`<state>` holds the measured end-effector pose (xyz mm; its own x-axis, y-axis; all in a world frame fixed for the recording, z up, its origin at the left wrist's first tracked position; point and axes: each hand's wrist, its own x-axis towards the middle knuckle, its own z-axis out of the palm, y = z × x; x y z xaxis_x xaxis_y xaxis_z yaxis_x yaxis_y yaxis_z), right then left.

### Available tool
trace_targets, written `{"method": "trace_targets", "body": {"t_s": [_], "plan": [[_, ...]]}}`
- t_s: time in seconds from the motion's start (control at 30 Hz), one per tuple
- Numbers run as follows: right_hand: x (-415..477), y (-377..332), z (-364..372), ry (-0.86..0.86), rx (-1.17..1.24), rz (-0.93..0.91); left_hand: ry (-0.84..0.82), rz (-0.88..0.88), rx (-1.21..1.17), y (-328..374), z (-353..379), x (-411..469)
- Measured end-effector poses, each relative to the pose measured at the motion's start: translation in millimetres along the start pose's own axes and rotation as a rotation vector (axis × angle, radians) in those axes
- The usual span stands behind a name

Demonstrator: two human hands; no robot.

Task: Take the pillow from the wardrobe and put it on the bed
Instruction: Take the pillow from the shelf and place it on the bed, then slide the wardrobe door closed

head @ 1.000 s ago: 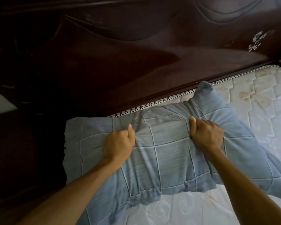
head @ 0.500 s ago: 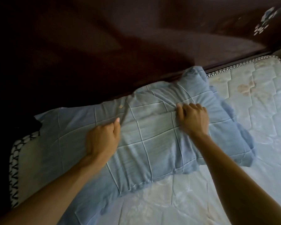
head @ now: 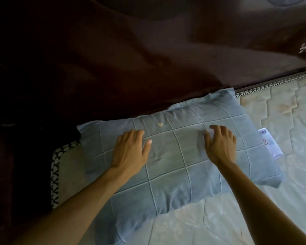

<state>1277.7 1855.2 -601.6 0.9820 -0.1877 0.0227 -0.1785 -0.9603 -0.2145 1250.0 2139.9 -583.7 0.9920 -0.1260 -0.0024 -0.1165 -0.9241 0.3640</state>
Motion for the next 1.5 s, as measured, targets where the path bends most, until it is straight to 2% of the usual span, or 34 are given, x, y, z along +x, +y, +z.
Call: {"method": "trace_targets", "body": {"t_s": [0.33, 0.7, 0.97, 1.2, 1.5], "plan": [[-57.0, -156.8, -84.1, 0.187, 0.298, -0.188, 0.097, 0.035, 0.104, -36.1, -154.0, -30.7], [-168.9, -373.5, -180.1, 0.239, 0.536, -0.407, 0.256, -0.006, 0.309, -129.8, -353.4, -155.9], [-261.4, -540.2, -238.6, 0.194, 0.594, -0.674, 0.405, -0.238, 0.412, -239.4, -503.0, -288.6], [-352.1, -677.5, -280.9, 0.15, 0.644, -0.928, 0.597, -0.465, 0.431, -313.4, -597.4, -414.0], [-497.0, -839.7, -307.2, -0.063, 0.919, -1.192, 0.532, -0.717, 0.762, -368.5, -703.0, -583.8]]}}
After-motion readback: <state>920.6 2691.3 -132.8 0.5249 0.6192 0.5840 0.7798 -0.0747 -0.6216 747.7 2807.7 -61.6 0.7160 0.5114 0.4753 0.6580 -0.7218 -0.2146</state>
